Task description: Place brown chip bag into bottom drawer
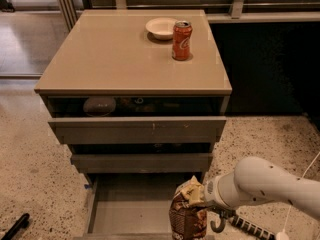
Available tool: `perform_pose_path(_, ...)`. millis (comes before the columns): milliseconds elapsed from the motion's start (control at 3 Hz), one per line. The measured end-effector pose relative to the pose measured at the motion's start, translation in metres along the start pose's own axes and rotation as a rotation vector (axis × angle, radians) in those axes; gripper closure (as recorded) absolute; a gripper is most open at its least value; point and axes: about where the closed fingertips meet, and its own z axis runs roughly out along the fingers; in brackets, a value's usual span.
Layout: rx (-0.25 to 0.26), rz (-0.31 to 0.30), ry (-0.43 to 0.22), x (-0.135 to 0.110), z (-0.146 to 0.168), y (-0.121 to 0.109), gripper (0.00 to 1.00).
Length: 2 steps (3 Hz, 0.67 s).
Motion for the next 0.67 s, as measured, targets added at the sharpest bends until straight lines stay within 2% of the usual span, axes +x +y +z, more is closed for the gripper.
perform_pose_path(333,-0.006,0.03,0.011,0.0017,-0.0075,-0.0065,1.0)
perform_pose_path(667,-0.007,0.067,0.053,0.0088,0.0005,-0.0089,1.0)
